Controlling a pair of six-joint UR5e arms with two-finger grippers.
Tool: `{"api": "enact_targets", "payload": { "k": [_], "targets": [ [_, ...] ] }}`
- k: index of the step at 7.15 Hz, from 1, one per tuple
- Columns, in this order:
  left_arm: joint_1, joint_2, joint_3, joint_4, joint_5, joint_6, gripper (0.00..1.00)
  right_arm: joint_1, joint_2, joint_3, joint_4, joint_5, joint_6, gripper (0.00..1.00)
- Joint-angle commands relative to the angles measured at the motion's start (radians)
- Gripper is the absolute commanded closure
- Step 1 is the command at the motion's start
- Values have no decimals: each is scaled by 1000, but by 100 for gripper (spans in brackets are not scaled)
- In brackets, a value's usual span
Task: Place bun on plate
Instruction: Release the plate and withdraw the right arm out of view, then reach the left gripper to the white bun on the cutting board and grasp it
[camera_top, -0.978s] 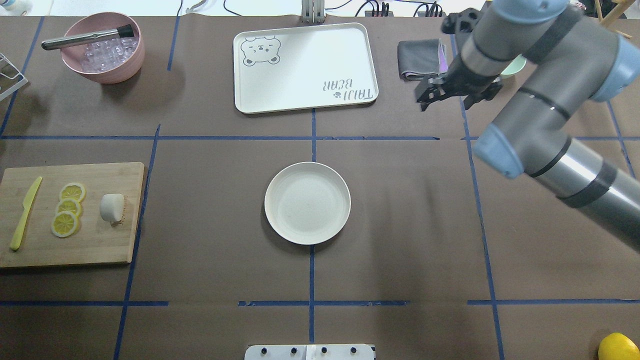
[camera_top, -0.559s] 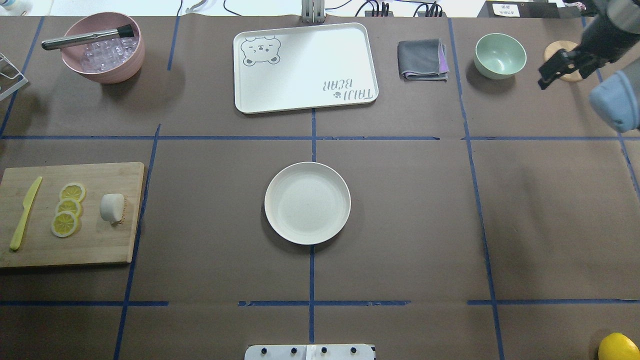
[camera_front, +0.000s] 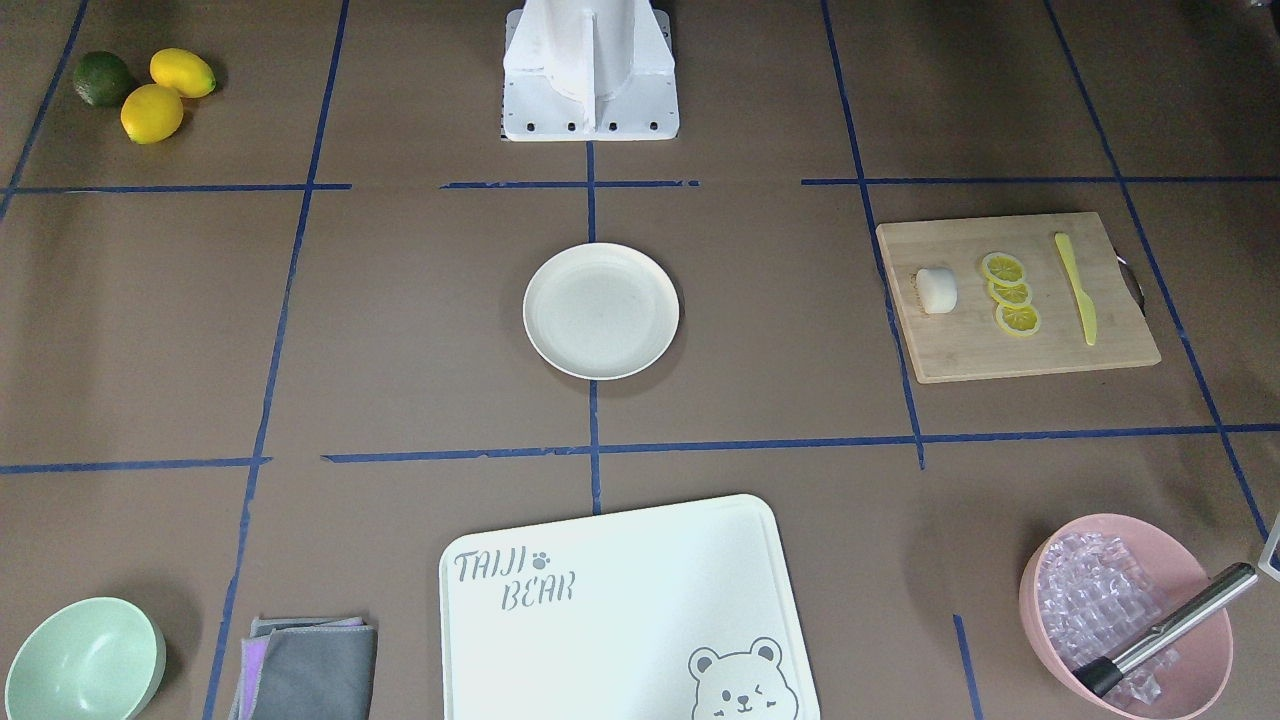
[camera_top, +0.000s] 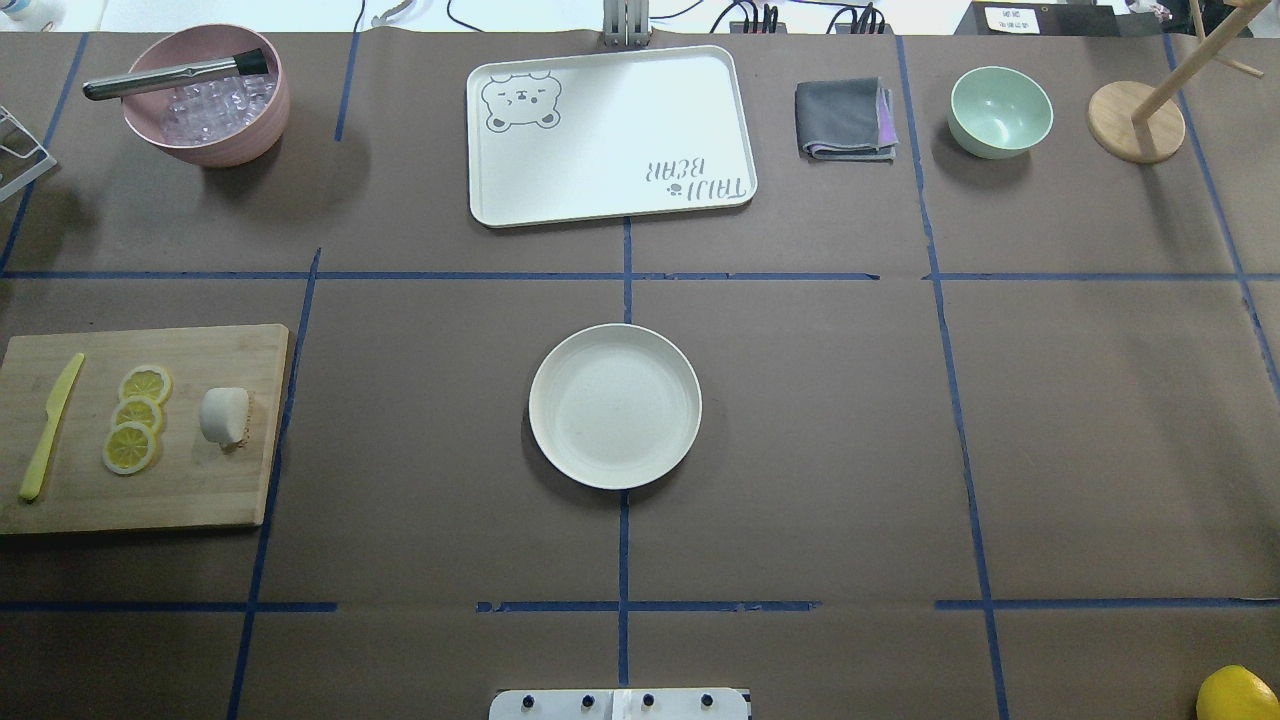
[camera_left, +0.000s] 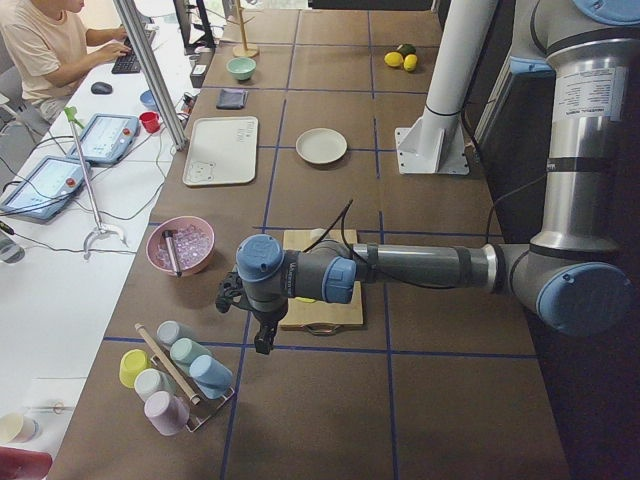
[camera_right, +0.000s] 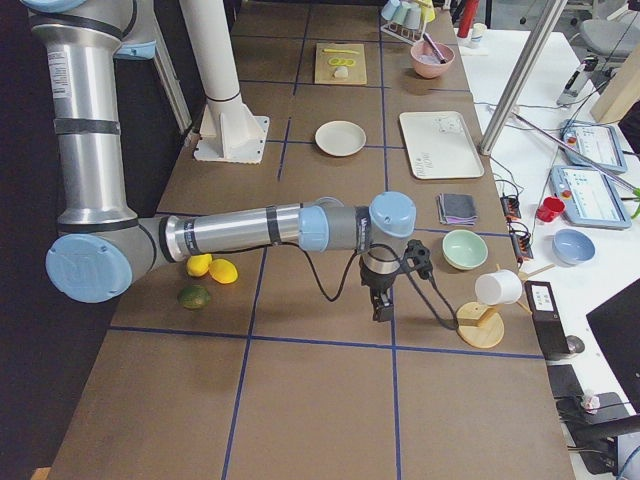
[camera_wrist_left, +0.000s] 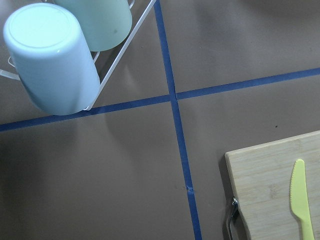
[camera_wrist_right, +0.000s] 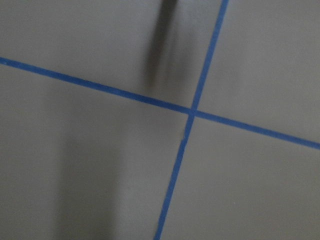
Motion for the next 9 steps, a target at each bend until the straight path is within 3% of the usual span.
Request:
{"api": "enact_targets", "payload": {
  "k": [1, 3, 4, 6, 7, 9],
  "targets": [
    [77, -47, -69, -21, -31, -140, 0, 25, -50, 13, 1, 2, -1, 0],
    [323, -52, -233, -23, -3, -501, 0, 25, -50, 15, 1, 5, -1, 0],
    [399, -71, -249, -68, 11, -643, 0, 25, -50, 16, 1, 5, -1, 0],
    [610, -67, -230, -275, 161, -938, 0, 25, -52, 22, 1, 5, -1, 0],
    [670, -65, -211, -311, 220, -992, 0, 25, -52, 22, 1, 5, -1, 0],
    [718, -64, -168, -313, 243, -994, 0, 25, -53, 22, 1, 5, -1, 0]
  ]
}}
